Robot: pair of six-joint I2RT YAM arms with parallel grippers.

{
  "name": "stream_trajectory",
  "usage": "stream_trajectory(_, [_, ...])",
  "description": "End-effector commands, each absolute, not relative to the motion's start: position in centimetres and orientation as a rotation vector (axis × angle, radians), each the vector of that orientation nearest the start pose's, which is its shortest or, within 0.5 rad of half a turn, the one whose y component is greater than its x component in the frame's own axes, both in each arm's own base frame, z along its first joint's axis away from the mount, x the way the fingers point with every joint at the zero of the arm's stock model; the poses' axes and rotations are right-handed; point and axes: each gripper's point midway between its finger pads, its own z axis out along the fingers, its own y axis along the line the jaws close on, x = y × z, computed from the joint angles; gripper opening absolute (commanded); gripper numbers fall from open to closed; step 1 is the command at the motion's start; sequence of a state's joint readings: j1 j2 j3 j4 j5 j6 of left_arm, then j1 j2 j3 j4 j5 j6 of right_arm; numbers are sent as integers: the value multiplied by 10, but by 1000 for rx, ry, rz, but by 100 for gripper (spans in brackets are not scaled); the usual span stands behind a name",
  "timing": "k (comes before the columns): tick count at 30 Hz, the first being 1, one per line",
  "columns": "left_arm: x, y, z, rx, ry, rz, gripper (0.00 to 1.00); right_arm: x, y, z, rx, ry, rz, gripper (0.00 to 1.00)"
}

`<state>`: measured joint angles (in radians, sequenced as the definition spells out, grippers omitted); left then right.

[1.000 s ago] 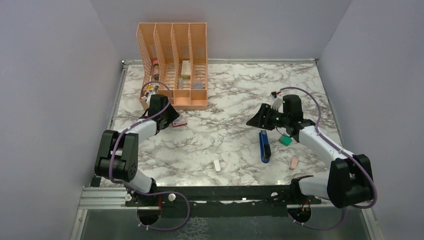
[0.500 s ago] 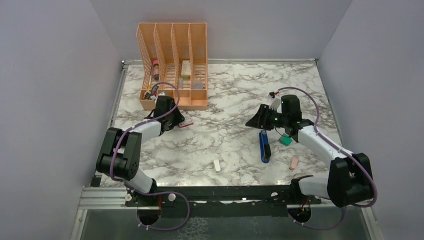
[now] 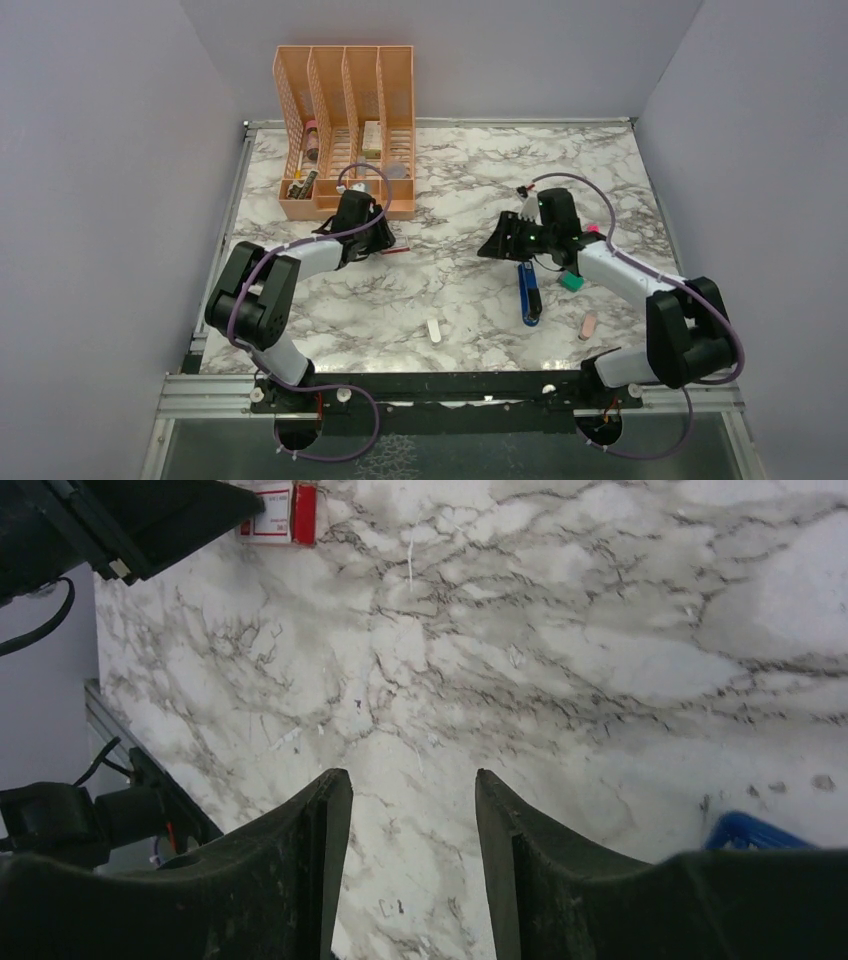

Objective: Load the staples into the stapler

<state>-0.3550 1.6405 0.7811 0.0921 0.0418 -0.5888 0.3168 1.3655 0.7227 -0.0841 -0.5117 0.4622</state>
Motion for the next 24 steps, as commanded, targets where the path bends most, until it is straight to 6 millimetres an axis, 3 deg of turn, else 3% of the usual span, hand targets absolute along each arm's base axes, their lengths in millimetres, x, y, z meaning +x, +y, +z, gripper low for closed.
stream_trajectory(1, [369,-165,37,-313,2354,-496,50,315,232,109,-180,2334,915,57])
stream_trajectory(8, [368,-162,35,-389,2317,-509,52,341,294,93,-107,2417,976,62])
stream_trajectory(14, [366,-165,37,-390,2293,-546,44,350,341,74,-133,2514,1020,62])
stream_trajectory(18, [362,-172,34,-374,2307,-600,40,353,359,58,-137,2578,1016,60])
stream_trajectory(21, [361,-178,34,-360,2307,-641,35,354,369,48,-146,2609,1038,49])
stream_trajectory(24, [358,-183,32,-343,2320,-674,31,354,374,35,-148,2657,1032,46])
